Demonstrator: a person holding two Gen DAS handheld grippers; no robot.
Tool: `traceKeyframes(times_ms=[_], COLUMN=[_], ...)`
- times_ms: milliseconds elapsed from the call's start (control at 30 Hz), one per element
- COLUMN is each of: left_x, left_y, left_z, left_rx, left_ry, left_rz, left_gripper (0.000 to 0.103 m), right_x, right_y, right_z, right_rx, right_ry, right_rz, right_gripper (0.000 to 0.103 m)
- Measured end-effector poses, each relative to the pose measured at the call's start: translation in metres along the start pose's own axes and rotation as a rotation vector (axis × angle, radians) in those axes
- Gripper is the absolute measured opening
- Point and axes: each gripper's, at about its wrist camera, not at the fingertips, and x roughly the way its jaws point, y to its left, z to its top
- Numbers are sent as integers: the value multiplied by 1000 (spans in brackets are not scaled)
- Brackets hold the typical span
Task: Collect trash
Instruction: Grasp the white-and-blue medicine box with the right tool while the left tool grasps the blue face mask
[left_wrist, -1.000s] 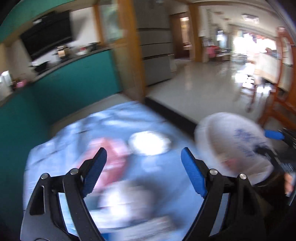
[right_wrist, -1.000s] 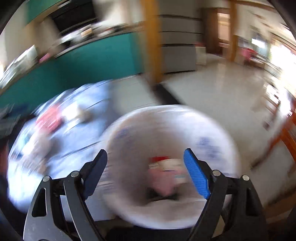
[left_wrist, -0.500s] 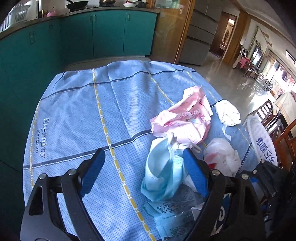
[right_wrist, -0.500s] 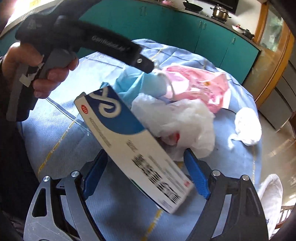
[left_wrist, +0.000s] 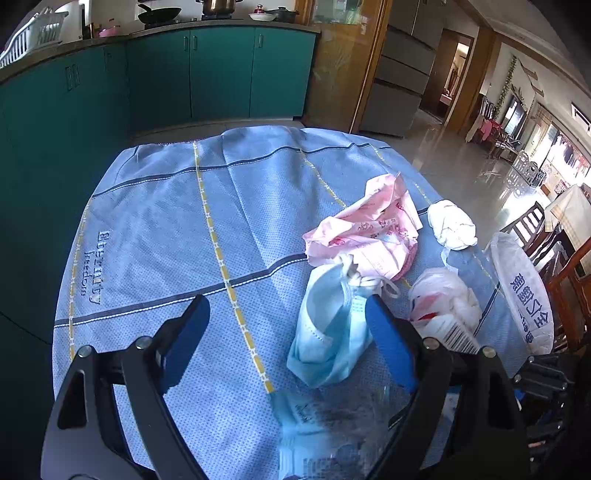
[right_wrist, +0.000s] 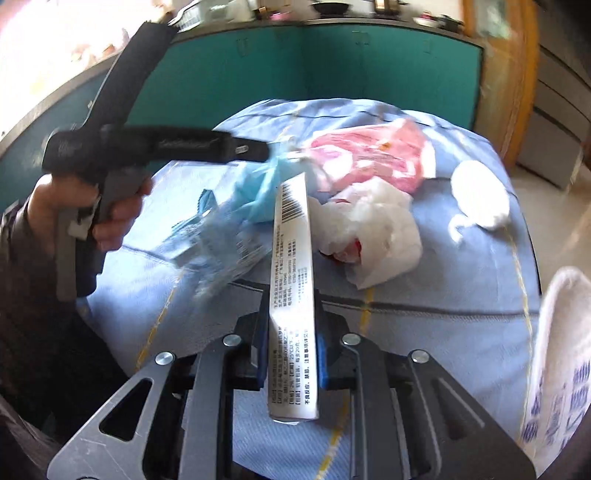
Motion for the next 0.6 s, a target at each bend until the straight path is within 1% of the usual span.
traceKeyframes(times_ms=[167,233,300,367,500,533,600], left_x=[-1,-1,-2,-2,-3,-3,-3], left_y=[1,0,-2,-4,-5,-4,-4], left_z=[-1,-1,-1,-1,-1,-1,-1], left_rx=[-6,-5,-1,5,5,4,4], left_ry=[-4,-4,-6,-9,-12,-12,-10], left_rz=[12,12,10,10,3,0,0], left_gripper=[86,86,86,86,86,86,86], right_x=[-9,-9,-10,-6,-3,-1,1], right_y=[-18,-29,-38,-38,-26,-24,-19], right_z=[-9,-9,-12,-13,-17,-16,-19], right_rx=[106,156,201,203,161,151,135], right_ry=[-9,-15,-16,-8,15,23,36], right_rz=[-76,-91,-82,-75,-89,-96,-97], right_gripper=[20,20,20,21,25,29,43])
